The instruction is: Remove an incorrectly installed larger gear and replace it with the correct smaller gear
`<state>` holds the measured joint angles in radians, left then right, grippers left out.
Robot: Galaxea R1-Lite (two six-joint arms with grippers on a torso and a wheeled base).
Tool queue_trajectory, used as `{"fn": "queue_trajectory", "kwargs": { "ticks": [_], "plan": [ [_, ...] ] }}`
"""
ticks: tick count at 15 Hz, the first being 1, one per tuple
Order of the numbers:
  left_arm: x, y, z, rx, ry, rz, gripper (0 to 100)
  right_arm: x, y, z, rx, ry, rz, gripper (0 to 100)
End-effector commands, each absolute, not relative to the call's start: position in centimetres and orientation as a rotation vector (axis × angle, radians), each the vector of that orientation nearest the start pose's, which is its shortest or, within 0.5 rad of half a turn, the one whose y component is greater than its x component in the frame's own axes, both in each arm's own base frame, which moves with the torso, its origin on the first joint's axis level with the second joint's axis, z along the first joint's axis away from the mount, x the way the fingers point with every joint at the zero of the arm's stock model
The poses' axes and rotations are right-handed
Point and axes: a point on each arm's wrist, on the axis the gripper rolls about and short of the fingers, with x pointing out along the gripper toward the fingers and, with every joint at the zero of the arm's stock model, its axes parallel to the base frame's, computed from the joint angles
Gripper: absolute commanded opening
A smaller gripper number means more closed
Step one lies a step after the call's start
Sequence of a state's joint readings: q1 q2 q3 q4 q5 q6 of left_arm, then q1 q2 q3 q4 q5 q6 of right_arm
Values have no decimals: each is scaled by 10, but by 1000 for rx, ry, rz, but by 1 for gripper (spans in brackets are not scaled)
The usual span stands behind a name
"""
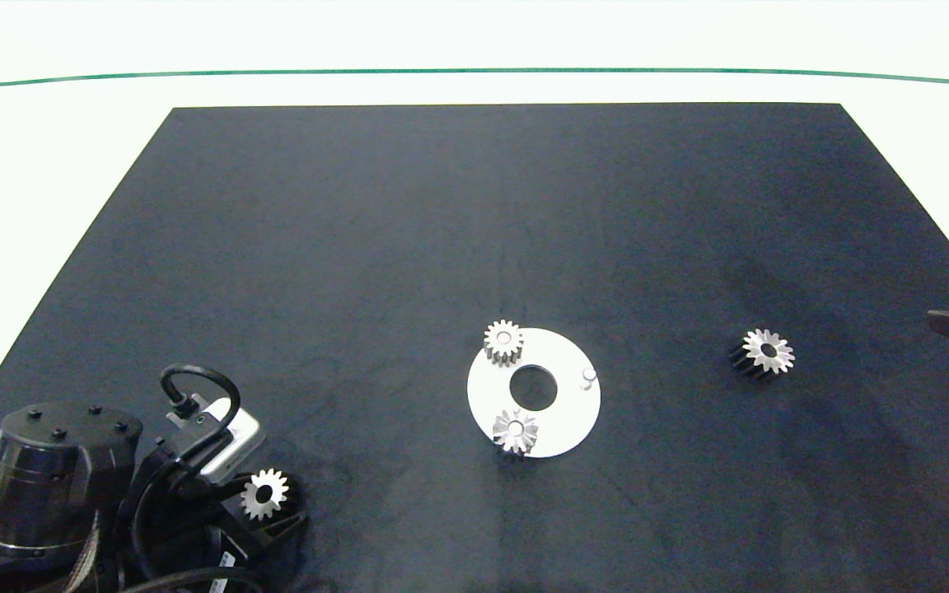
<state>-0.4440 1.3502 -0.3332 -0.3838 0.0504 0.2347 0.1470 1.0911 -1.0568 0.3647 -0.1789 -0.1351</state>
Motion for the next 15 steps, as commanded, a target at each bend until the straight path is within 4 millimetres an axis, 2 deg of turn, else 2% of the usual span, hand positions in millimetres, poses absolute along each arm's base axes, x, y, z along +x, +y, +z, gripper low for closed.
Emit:
{"fn": "queue_trajectory", "kwargs": {
  "ticks": [1, 15],
  "plan": [
    [159, -74, 119, 387, 581, -452, 47, 132, 15, 296, -200, 395, -6, 100],
    [158, -74, 119, 389, 581, -449, 20, 132, 16, 297, -198, 394, -5, 100]
  ]
}}
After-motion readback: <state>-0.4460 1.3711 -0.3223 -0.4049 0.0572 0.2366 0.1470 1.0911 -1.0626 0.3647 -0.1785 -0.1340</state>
